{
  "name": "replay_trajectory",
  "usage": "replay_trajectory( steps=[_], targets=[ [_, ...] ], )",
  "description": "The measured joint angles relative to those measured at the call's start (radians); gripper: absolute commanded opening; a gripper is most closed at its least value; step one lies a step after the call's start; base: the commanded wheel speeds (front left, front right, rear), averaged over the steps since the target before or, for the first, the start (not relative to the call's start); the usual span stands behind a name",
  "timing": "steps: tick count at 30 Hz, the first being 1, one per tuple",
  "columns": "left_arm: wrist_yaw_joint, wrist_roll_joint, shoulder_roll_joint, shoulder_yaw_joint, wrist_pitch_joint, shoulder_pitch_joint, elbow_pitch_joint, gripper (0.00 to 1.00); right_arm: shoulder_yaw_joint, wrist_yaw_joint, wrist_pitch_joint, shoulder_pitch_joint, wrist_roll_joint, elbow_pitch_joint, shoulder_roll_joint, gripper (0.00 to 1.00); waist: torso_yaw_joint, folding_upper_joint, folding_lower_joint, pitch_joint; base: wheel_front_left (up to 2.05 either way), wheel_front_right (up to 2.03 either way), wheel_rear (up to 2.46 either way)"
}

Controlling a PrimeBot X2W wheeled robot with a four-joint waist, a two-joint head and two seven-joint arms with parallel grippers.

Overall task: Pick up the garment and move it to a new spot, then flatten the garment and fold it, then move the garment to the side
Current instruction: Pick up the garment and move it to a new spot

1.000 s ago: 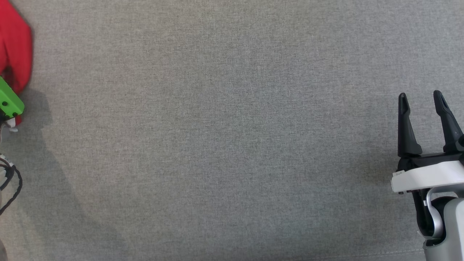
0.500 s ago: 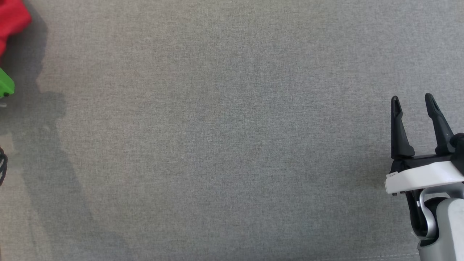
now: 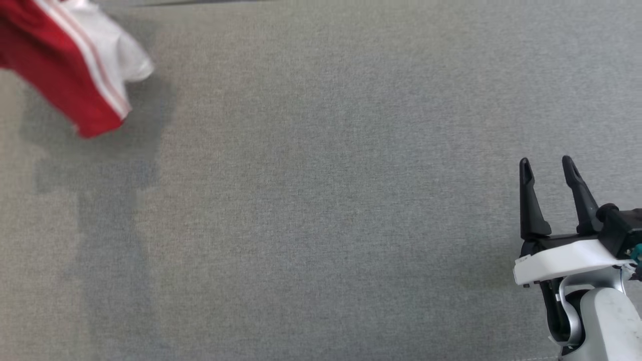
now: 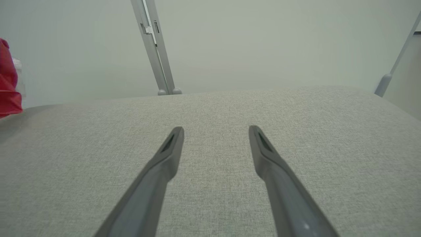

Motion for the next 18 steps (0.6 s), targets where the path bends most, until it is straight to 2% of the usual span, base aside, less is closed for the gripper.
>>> replay_trajectory(
  steps=[7, 13, 18],
  targets=[
    [0.000, -0.024, -0.016, -0.072, 0.041, -0.043, -0.208, 0.00, 0.012, 0.000, -0.028, 0.007, 0.014, 0.046, 0.019, 1.00, -0.048, 0.0000, -0.0001, -0.051, 0.00, 0.00, 0.00],
    [0.002, -0.054, -0.070, -0.104, 0.099, -0.050, -0.381, 0.00, 0.027, 0.000, -0.052, 0.006, 0.029, 0.081, 0.031, 1.00, -0.114, 0.0000, -0.0001, -0.073, 0.00, 0.00, 0.00],
    [0.025, -0.062, -0.122, -0.135, 0.123, -0.030, -0.480, 0.00, 0.044, 0.000, -0.065, -0.001, 0.039, 0.107, 0.037, 1.00, -0.174, 0.0000, -0.0001, -0.083, 0.00, 0.00, 0.00]
  ],
)
